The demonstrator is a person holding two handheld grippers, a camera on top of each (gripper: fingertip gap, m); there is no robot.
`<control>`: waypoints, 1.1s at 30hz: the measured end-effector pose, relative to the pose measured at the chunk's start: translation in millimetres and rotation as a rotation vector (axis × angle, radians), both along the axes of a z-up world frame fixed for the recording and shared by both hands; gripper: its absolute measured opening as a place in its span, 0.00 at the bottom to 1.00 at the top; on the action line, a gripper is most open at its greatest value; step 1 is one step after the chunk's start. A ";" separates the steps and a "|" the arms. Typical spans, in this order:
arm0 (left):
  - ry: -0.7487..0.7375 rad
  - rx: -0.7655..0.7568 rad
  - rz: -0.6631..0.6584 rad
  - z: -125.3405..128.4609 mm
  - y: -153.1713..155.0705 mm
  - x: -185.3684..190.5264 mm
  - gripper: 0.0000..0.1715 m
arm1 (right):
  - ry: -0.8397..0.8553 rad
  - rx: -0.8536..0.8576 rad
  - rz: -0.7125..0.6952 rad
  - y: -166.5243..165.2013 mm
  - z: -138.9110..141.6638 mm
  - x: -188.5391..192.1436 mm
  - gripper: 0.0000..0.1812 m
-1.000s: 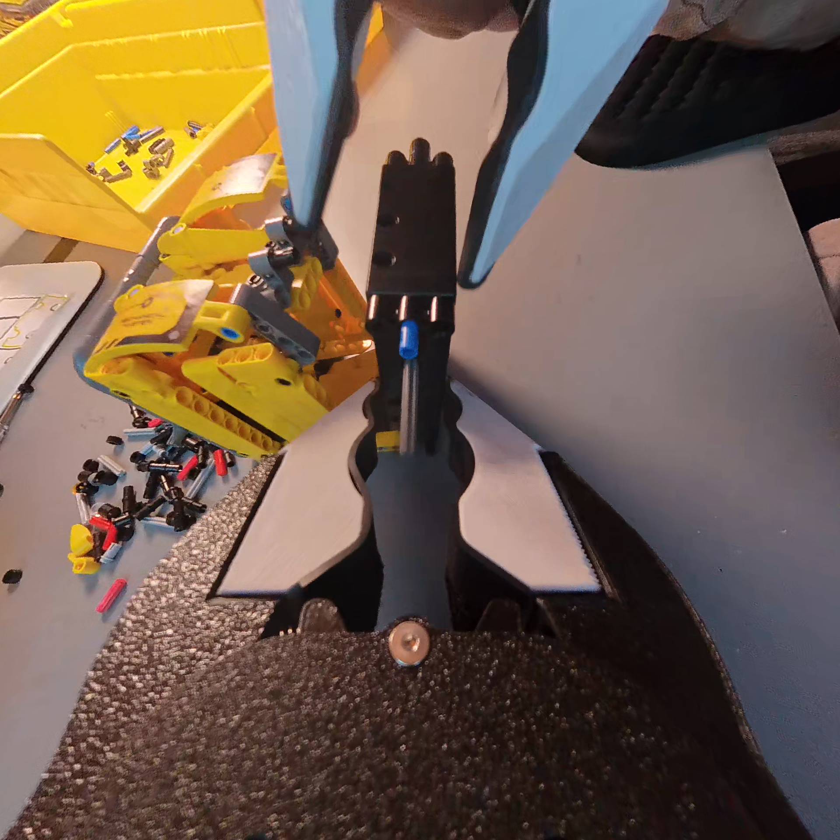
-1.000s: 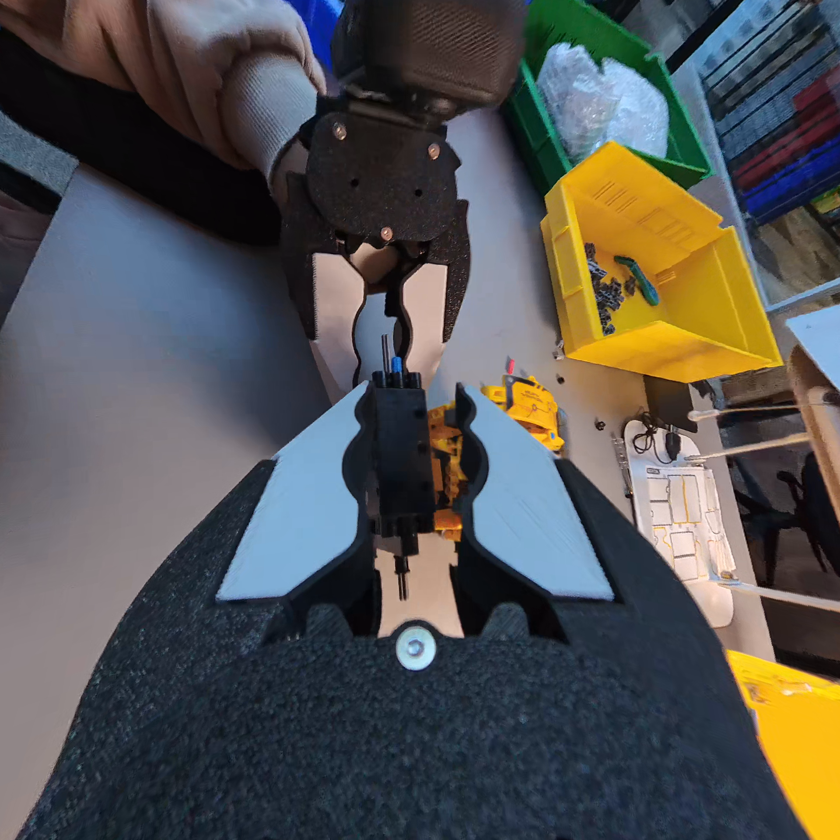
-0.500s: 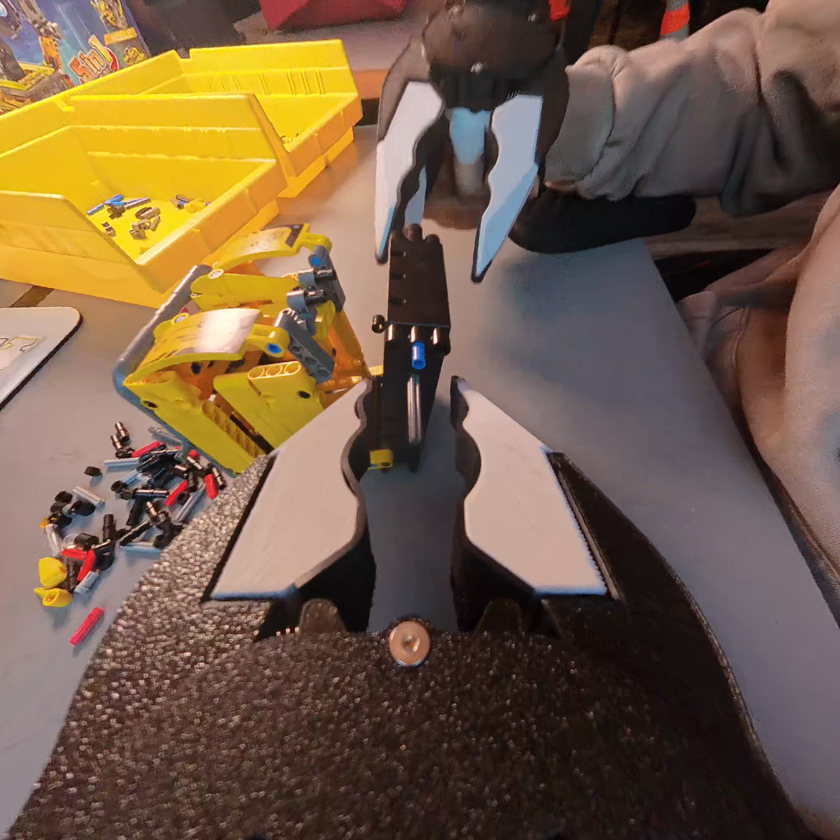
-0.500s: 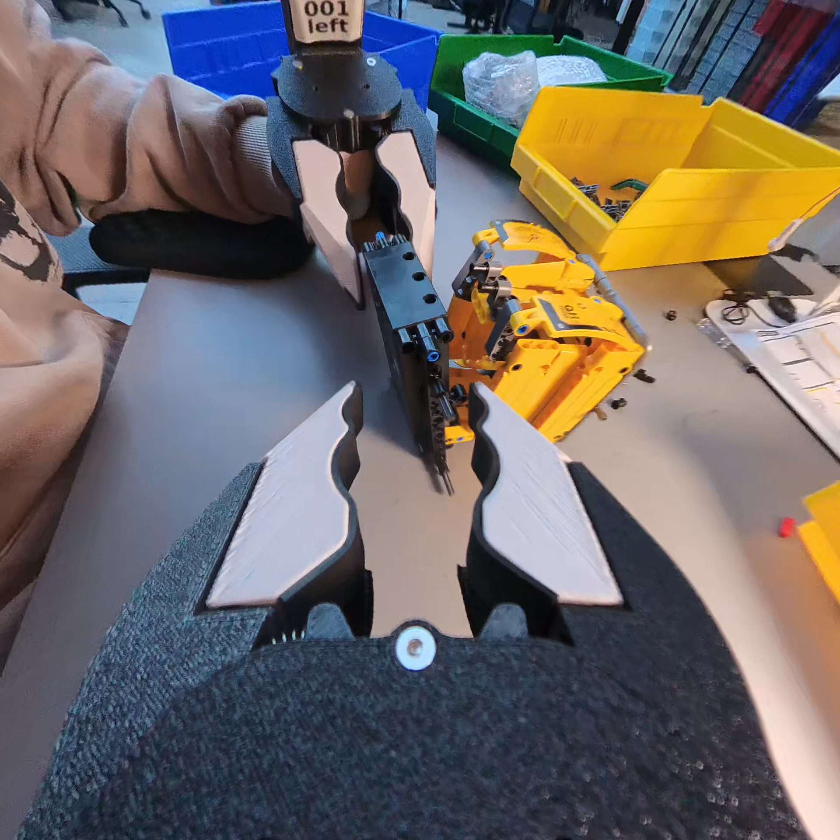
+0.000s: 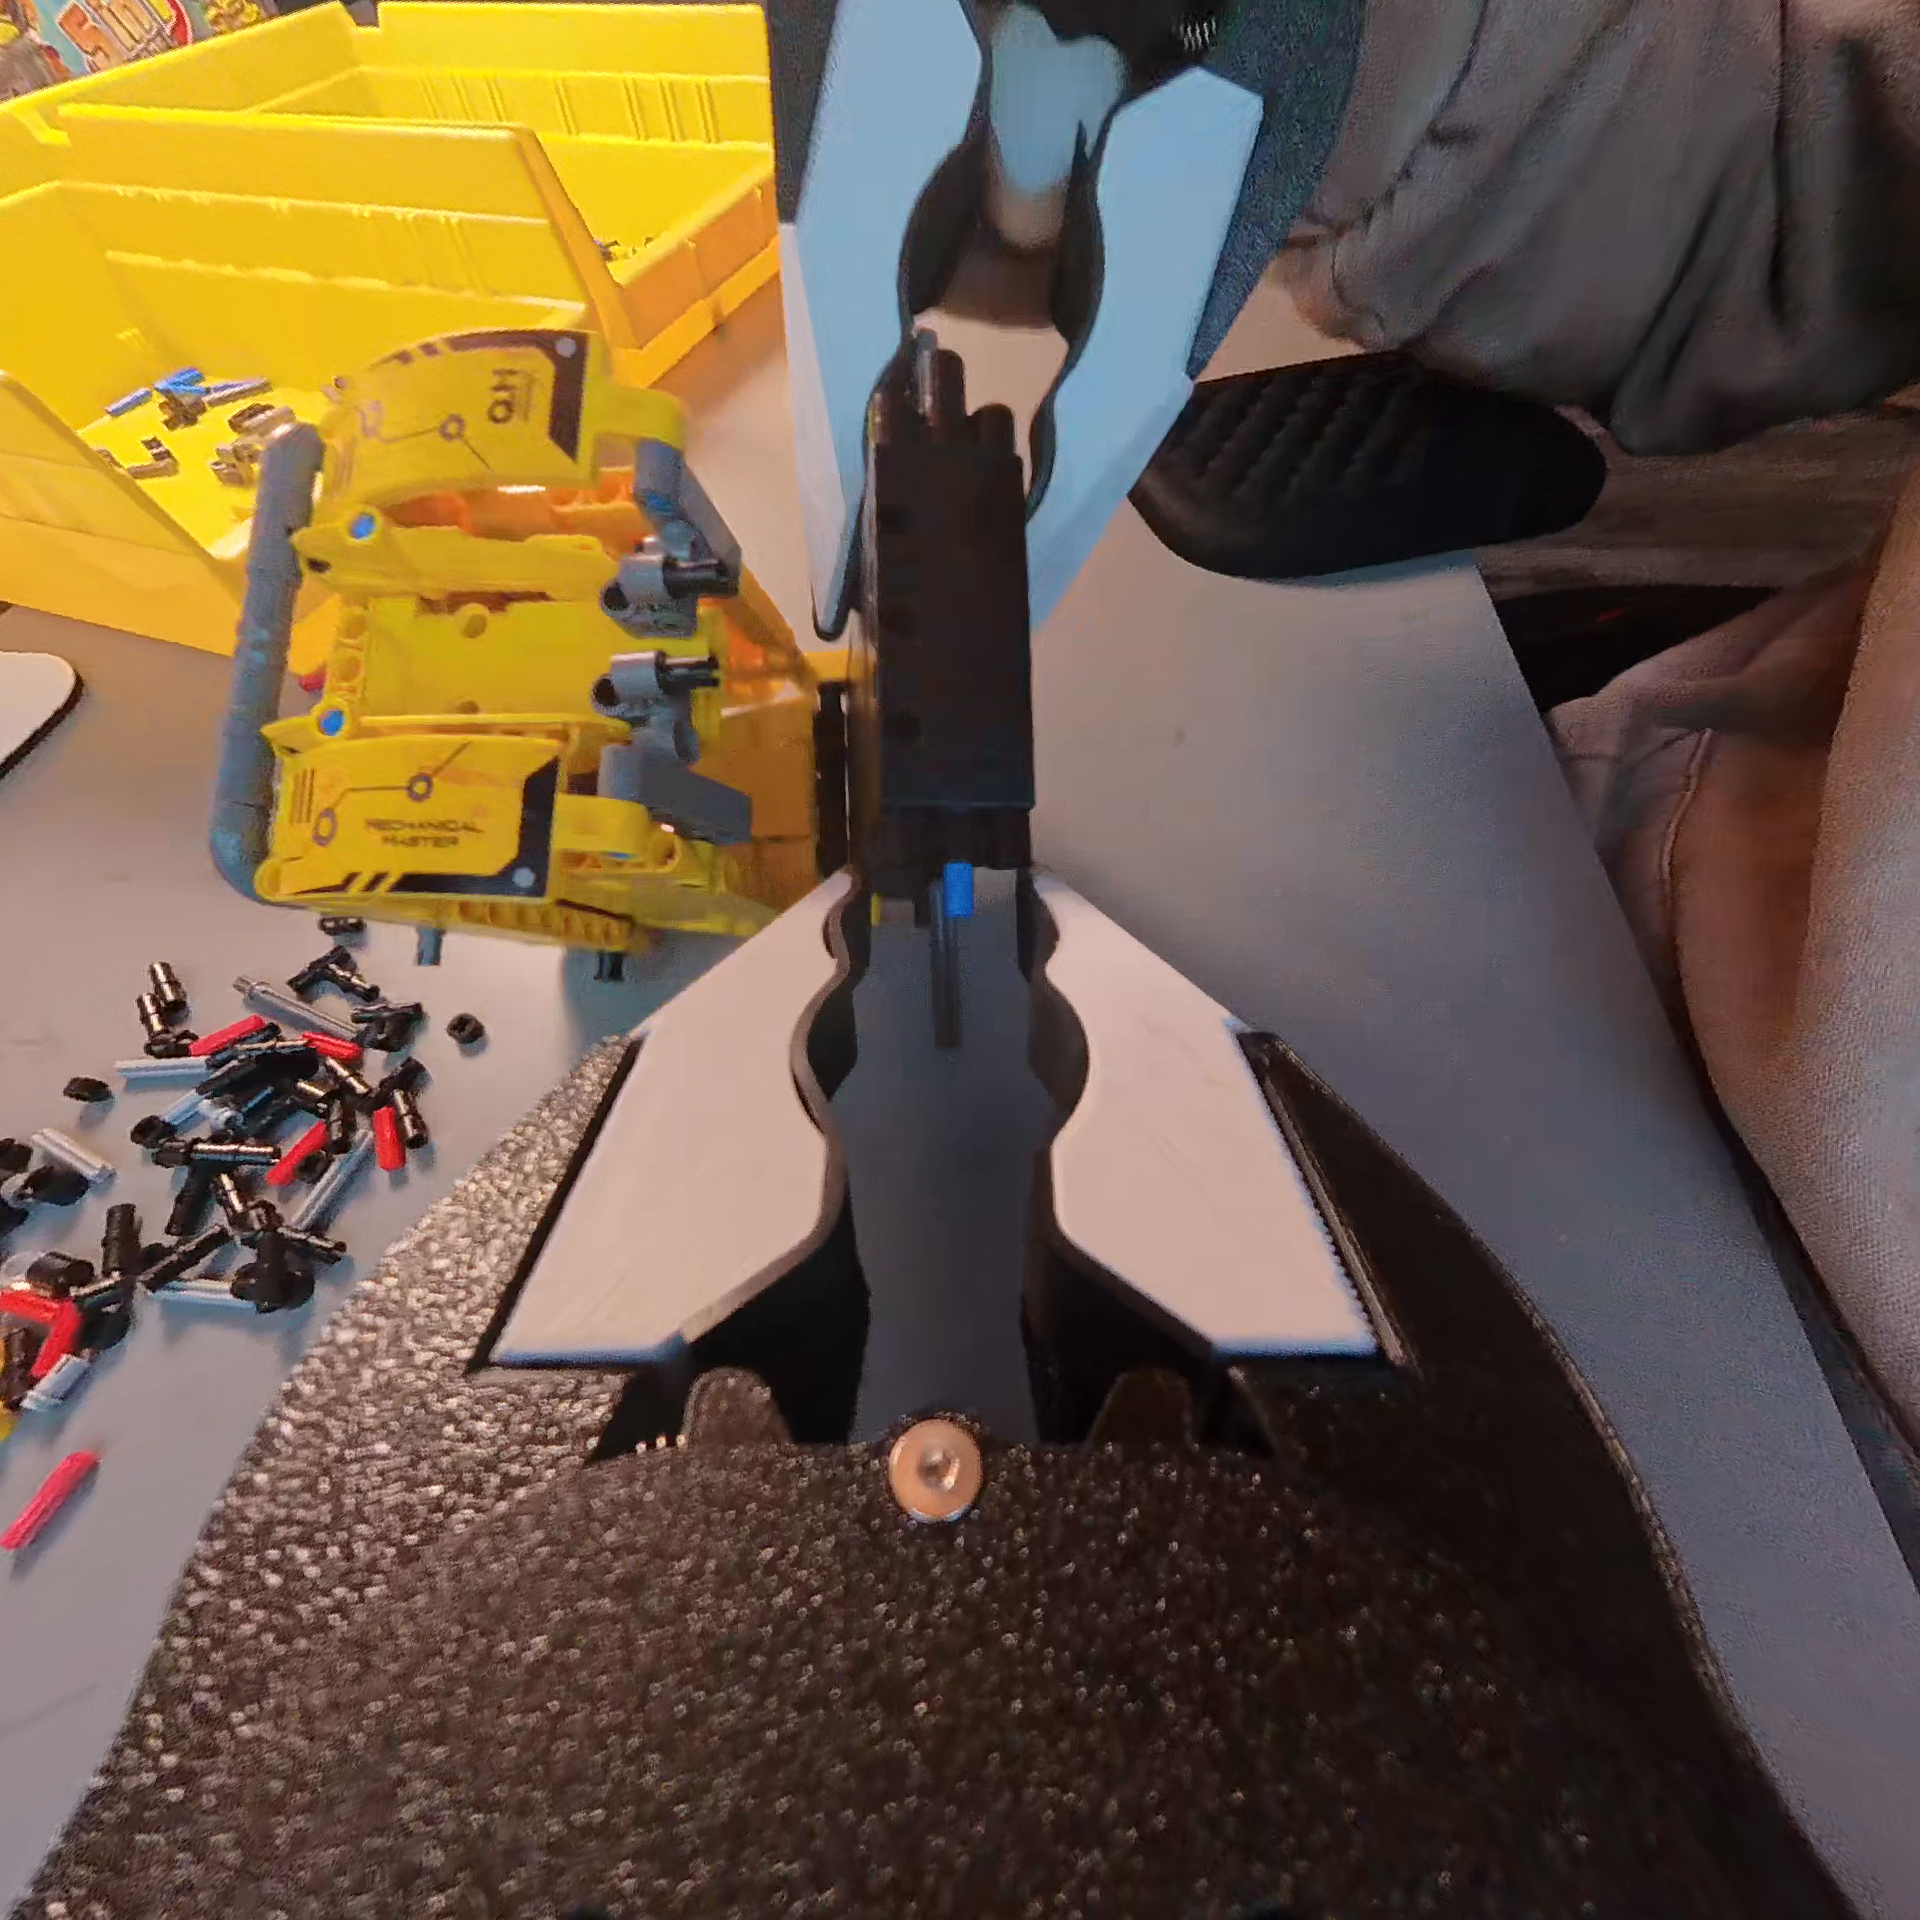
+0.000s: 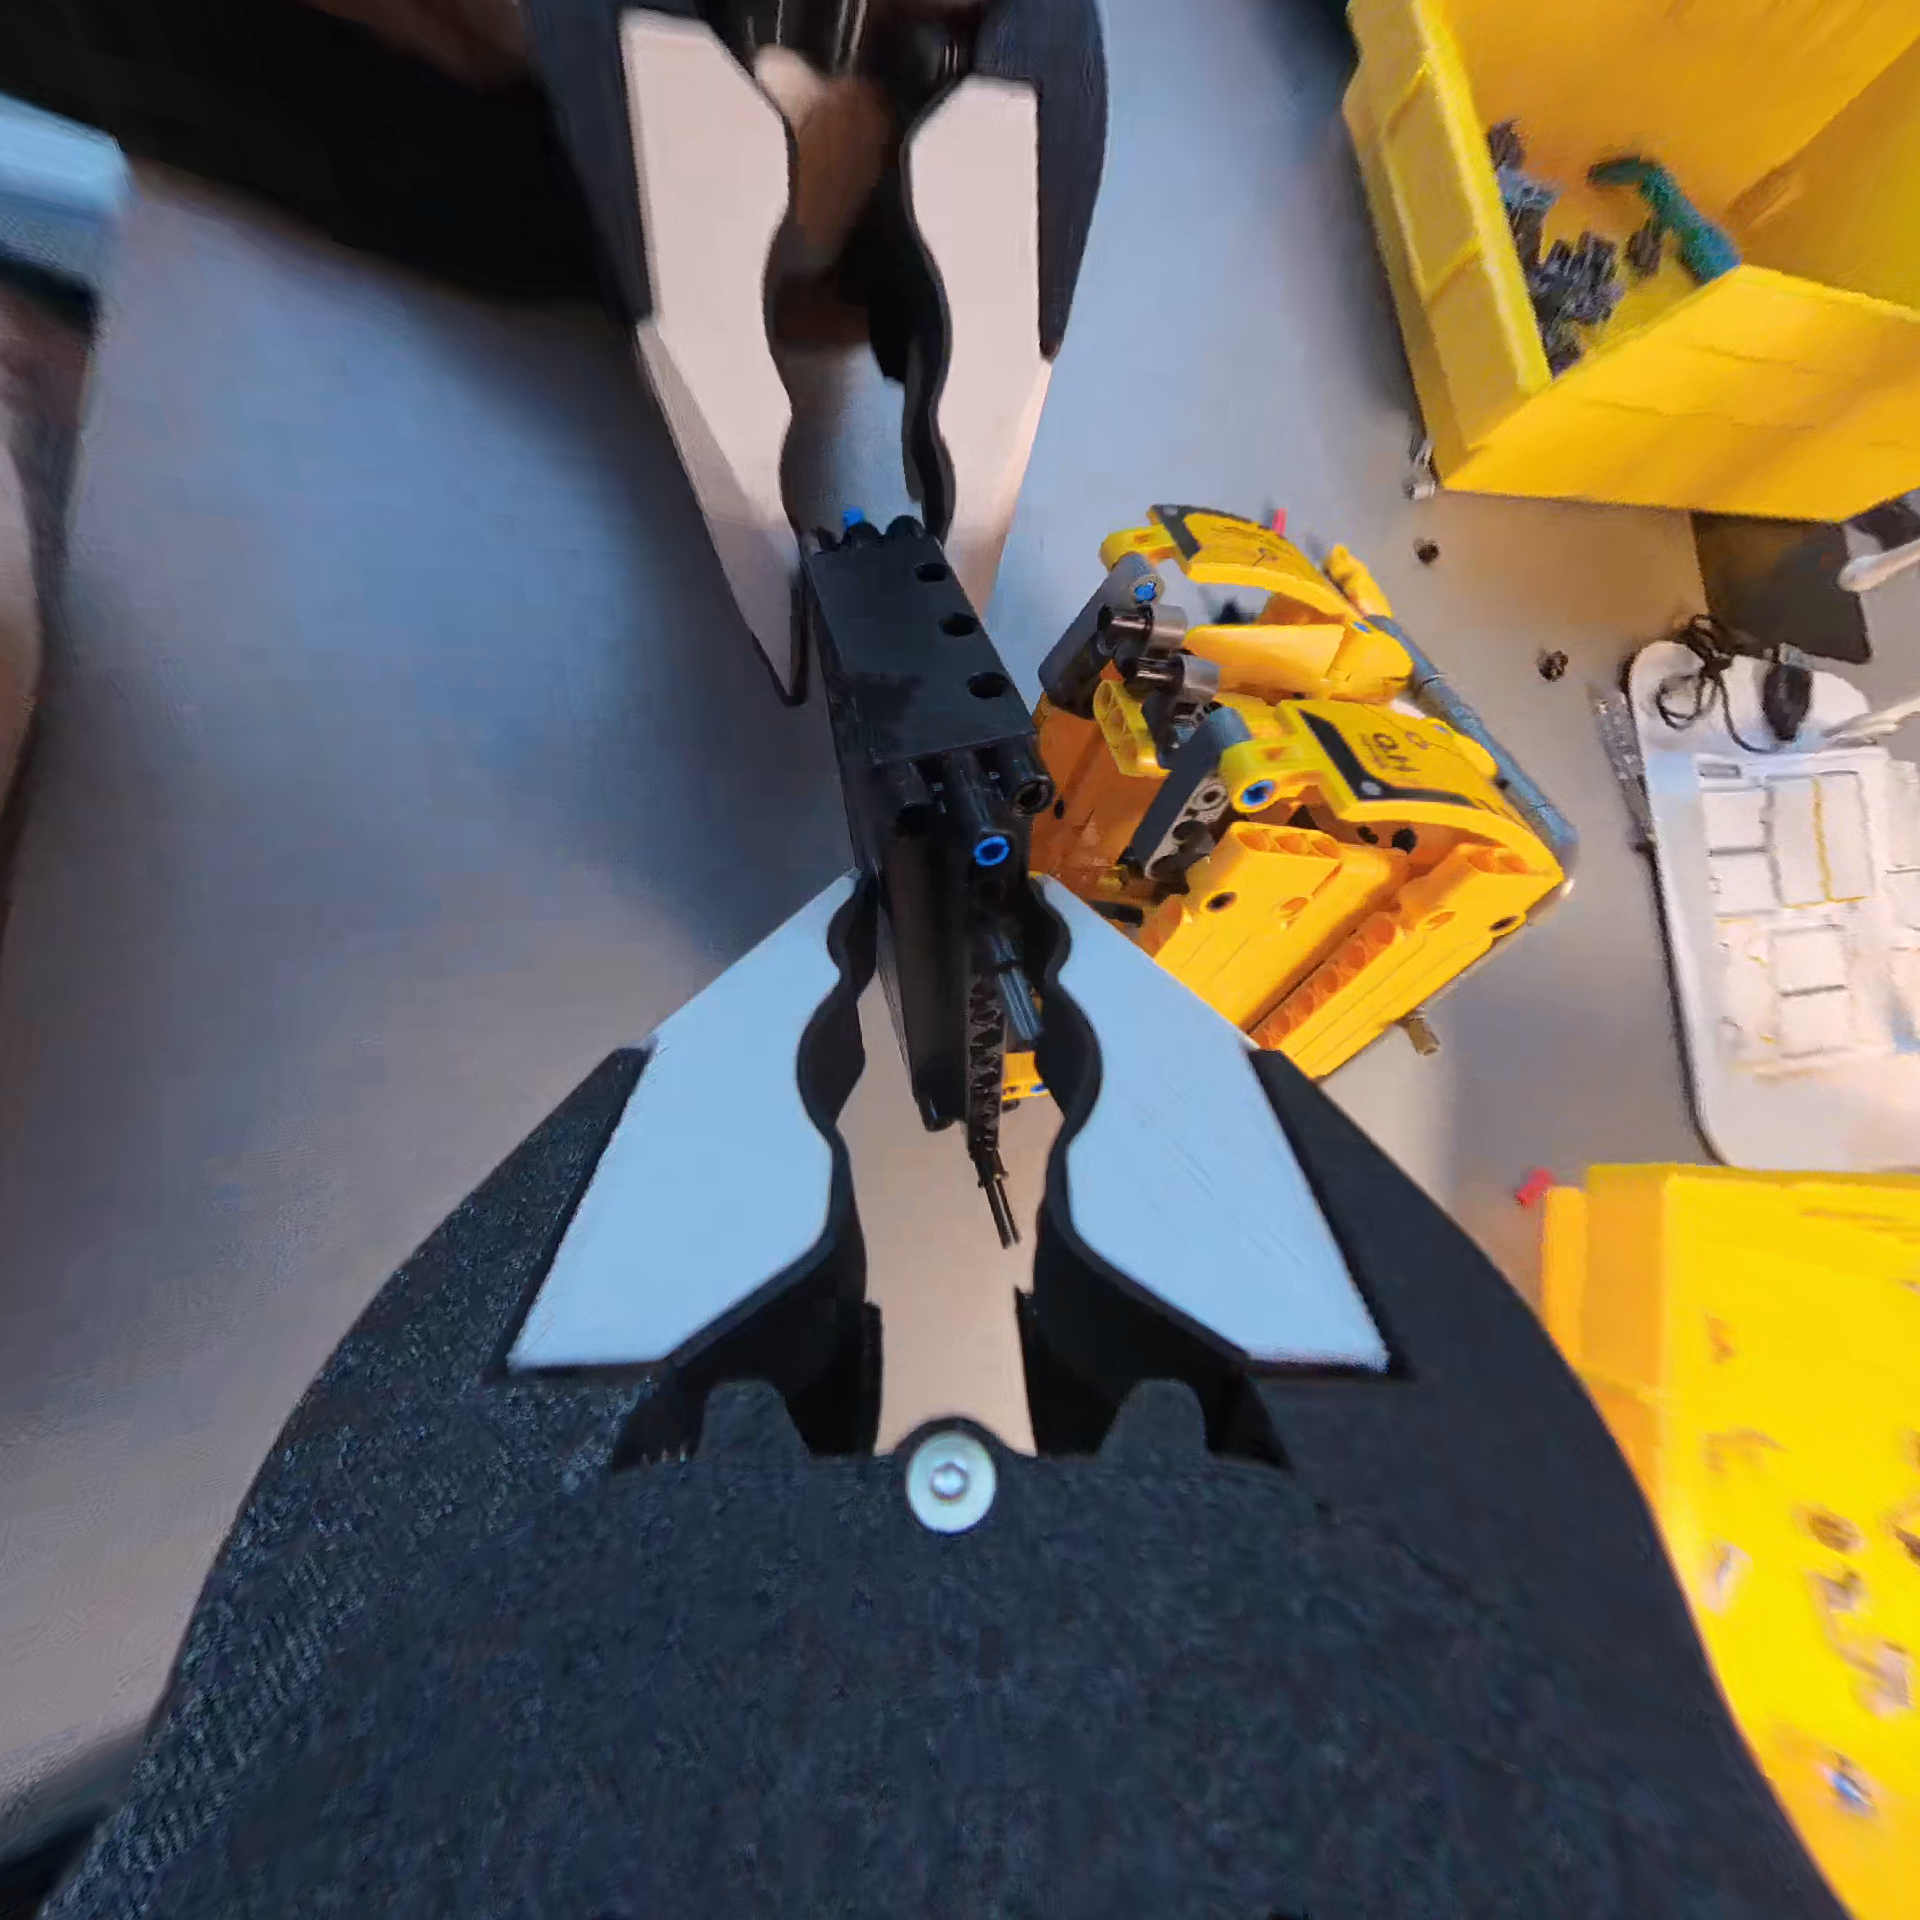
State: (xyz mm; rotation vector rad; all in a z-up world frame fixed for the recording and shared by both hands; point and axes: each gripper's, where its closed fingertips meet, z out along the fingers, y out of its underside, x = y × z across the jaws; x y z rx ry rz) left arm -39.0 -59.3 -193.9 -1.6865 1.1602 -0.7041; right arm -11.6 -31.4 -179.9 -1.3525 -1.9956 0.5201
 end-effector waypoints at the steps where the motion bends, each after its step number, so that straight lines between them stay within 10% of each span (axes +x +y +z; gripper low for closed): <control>1: -0.007 0.021 -0.012 3.0 -2.0 -0.1 0.19 | -0.075 0.065 -0.005 3.4 -0.1 4.8 0.14; 8: 0.040 0.166 0.006 14.8 -6.3 8.5 0.24 | -0.362 0.246 0.065 -0.1 -4.6 9.9 0.15; 33: 0.044 0.129 0.048 8.6 6.4 10.0 0.23 | 0.111 -0.069 0.072 -24.7 29.0 16.2 0.10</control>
